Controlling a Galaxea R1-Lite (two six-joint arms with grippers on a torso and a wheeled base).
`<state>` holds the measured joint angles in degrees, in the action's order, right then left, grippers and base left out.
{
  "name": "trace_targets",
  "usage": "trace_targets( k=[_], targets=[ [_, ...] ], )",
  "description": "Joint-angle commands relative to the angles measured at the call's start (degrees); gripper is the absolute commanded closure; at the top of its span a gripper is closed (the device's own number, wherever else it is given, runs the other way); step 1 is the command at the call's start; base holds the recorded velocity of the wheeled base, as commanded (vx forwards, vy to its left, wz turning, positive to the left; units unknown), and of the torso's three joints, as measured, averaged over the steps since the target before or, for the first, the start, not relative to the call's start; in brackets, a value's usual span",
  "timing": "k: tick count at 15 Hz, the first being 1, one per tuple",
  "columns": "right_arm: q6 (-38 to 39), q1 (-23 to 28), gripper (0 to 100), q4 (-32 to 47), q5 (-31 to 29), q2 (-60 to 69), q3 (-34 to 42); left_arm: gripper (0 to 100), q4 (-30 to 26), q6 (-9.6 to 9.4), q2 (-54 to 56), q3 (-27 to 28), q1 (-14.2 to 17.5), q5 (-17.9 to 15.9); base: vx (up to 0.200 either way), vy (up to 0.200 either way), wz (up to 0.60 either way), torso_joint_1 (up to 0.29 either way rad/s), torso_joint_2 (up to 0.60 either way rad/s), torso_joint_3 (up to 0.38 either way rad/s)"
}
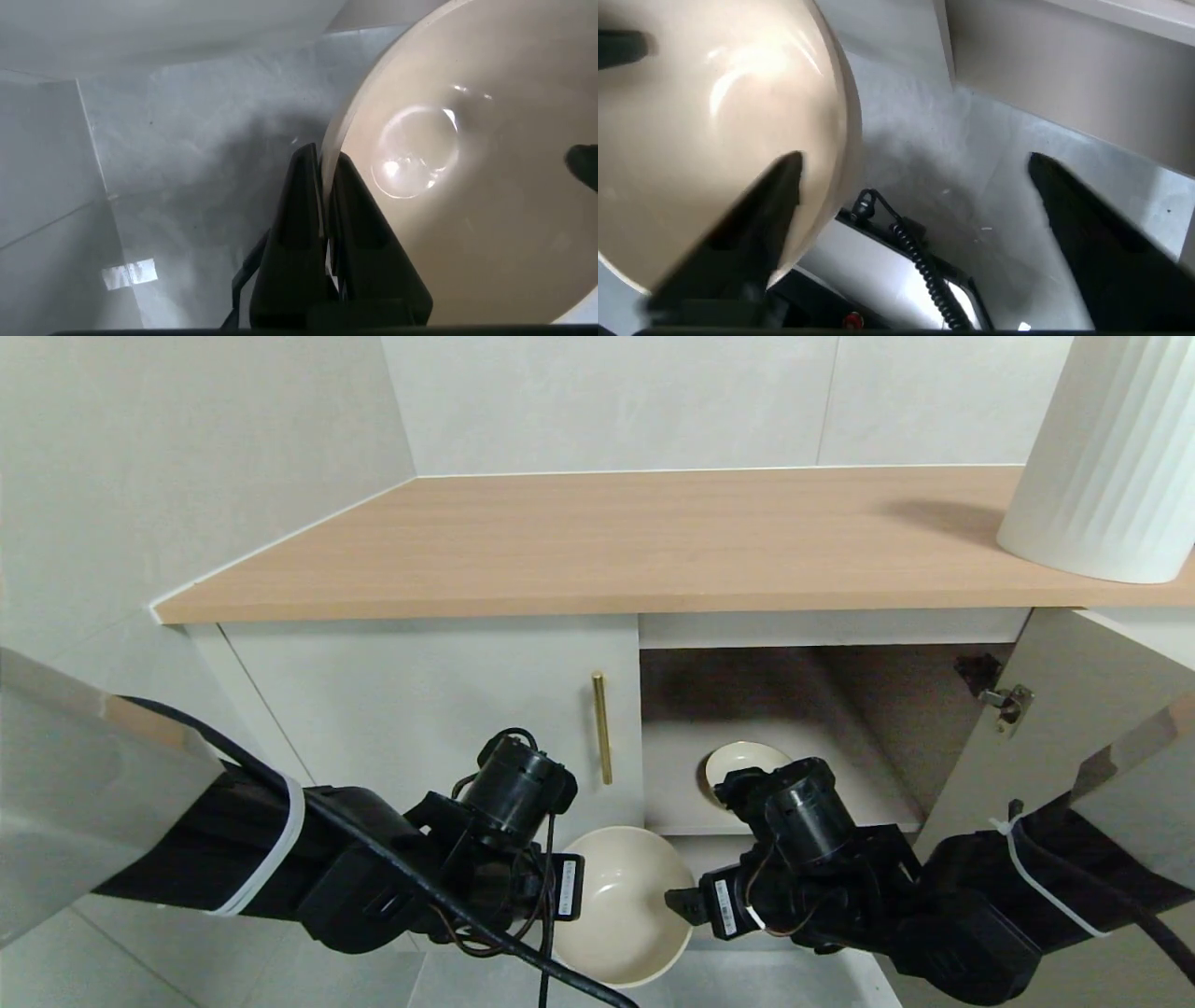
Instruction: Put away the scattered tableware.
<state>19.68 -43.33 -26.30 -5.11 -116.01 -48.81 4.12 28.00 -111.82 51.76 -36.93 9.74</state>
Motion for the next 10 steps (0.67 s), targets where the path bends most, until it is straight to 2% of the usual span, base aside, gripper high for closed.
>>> trace_targets(
  k=[1,10],
  targets=[
    [0.1,0.0,100,0.0,0.0,-0.4,-0.1,100,0.0,0.04,-0.1,0.1,0.0,0.0,0.000,0.000,0.00,0.000,0.00,0.000],
    [0.0,0.0,100,-0.1,-0.1,-0.4,0.0,100,0.1,-0.05,-0.9,0.2,0.1,0.1,0.000,0.000,0.00,0.000,0.00,0.000]
  ],
)
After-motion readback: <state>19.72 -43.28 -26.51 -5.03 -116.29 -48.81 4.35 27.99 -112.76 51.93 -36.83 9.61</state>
